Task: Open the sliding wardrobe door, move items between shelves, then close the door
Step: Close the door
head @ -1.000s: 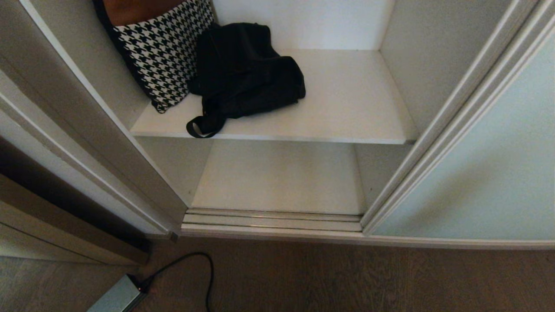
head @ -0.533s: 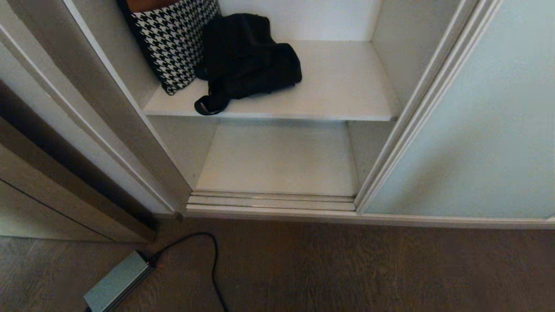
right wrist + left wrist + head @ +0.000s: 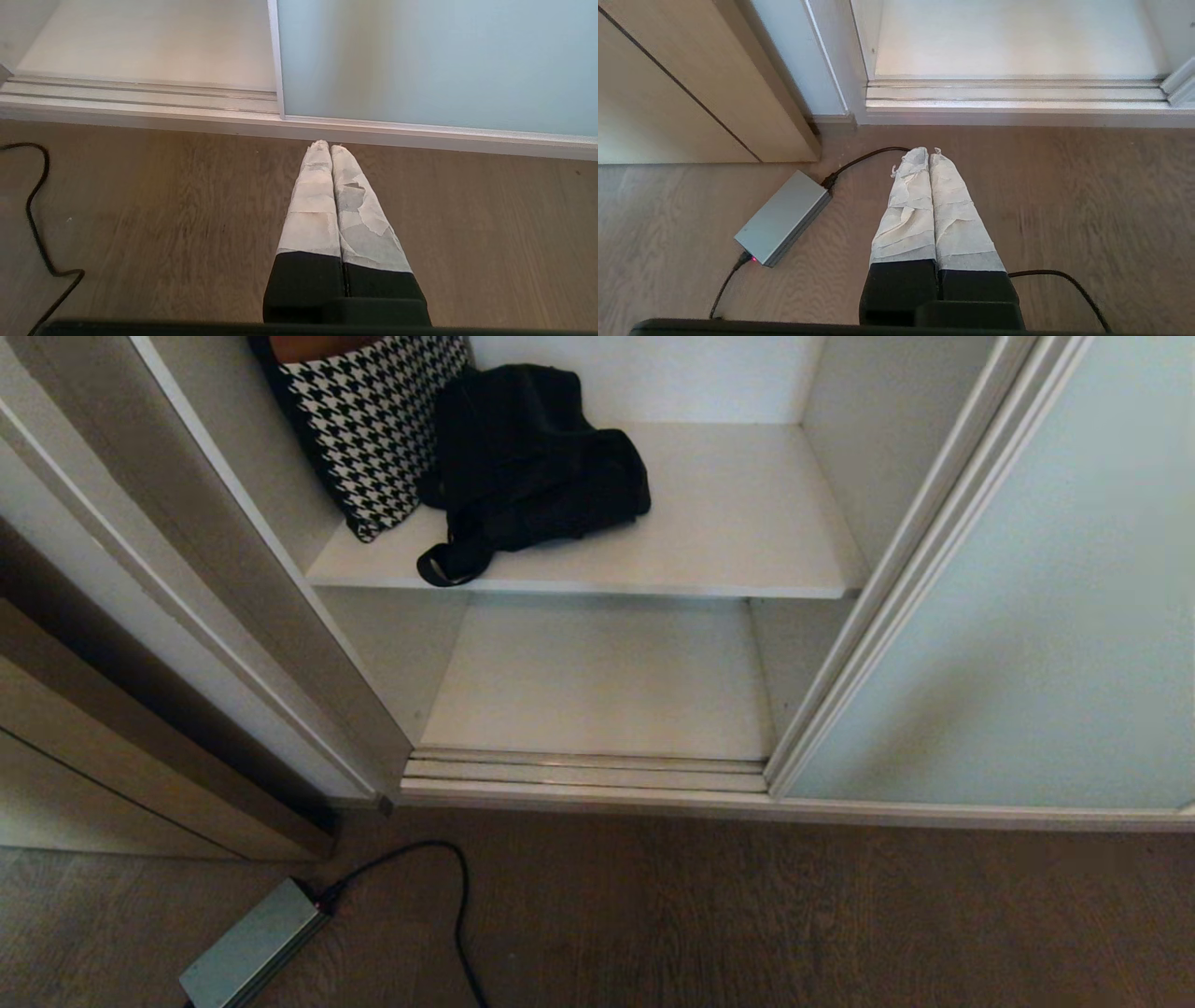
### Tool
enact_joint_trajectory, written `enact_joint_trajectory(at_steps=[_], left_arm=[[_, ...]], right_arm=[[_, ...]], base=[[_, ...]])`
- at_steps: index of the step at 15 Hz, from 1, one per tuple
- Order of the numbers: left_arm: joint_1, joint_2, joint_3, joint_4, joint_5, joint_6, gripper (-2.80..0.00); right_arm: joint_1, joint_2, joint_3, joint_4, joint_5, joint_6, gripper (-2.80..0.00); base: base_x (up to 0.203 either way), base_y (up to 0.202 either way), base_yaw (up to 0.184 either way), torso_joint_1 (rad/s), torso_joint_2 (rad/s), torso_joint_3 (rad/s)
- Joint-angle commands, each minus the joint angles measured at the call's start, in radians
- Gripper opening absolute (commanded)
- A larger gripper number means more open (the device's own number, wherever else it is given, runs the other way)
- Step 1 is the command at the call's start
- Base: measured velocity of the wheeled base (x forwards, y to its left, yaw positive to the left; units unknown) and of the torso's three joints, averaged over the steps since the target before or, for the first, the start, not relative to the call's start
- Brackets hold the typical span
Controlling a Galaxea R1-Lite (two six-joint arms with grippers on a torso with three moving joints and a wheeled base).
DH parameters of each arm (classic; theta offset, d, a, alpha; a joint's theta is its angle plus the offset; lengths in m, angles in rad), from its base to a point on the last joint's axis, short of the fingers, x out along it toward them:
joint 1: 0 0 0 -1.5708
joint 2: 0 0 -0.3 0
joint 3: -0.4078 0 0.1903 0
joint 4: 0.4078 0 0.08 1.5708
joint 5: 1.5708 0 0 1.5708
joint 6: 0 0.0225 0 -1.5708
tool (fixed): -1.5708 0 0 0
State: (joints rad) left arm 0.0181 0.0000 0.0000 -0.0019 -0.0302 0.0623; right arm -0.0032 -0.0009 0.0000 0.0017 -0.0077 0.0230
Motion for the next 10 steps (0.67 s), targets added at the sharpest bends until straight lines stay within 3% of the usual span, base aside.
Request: enact_joint_trajectory(at_steps=[1,10], left_arm=[[0.0,0.002,0.0,-0.001,0.0,-0.001,-2.8],[0.0,0.003,0.0,-0.001,0.0,-0.001,-2.8]], right_arm=[[0.0,-0.001,0.002,0.0,0.0,0.0,-2.8],[0.0,-0.001,0.0,0.0,0.0,0.0,-2.8]], base=[[0.0,0.0,0.0,0.0,0.0,0.0],[0.0,0.0,0.0,0.0,0.0,0.0]])
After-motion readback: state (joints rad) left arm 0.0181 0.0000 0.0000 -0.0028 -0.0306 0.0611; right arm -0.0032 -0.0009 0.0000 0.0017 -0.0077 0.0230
